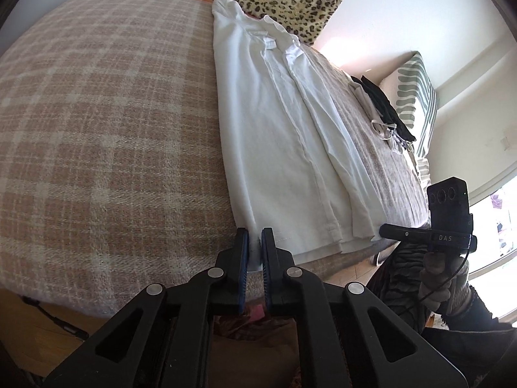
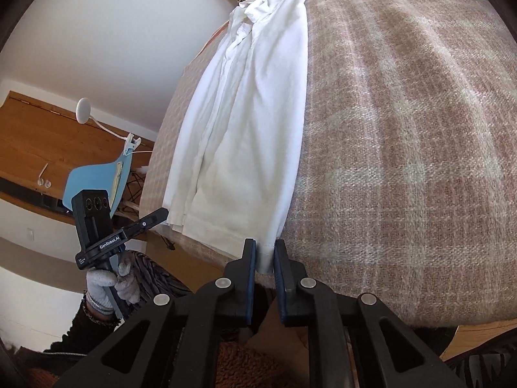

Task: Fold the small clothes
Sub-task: 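Lift the hem with both tools and fold it toward the collar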

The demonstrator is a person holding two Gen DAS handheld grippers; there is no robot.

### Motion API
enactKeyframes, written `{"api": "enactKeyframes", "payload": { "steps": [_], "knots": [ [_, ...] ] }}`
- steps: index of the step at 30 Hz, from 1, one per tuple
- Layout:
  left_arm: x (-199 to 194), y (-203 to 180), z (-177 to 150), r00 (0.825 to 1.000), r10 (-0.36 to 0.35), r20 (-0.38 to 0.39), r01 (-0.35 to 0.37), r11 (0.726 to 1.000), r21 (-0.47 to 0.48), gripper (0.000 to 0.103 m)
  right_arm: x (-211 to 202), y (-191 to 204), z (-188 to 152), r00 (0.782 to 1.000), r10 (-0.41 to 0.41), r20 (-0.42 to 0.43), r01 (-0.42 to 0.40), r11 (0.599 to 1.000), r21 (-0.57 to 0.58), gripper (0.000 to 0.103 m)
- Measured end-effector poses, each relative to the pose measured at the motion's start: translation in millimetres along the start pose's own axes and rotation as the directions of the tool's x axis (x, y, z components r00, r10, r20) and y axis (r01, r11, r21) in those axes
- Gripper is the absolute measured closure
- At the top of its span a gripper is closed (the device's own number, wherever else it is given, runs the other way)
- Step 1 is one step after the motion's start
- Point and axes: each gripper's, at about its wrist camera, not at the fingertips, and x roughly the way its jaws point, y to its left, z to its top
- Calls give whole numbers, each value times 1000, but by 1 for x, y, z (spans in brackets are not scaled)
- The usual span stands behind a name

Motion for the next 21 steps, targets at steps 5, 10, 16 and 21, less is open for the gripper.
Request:
{"api": "enactKeyframes", "payload": {
  "steps": [5,10,16,21],
  "knots": [
    [-8,-3,0,999,-33,40,32,999,17,98,-1,7,2,998,46,31,-46,999,-1,101],
    [-14,3,8,993,-91,79,94,995,-35,99,-13,8,13,995,86,58,-86,996,-1,101],
    [-21,2,28,981,-139,137,148,987,-58,99,-27,3,25,986,132,105,-133,991,4,101],
    [-22,4,50,974,-140,180,154,985,-71,99,-35,9,42,979,142,146,-141,990,-19,101]
  ]
}}
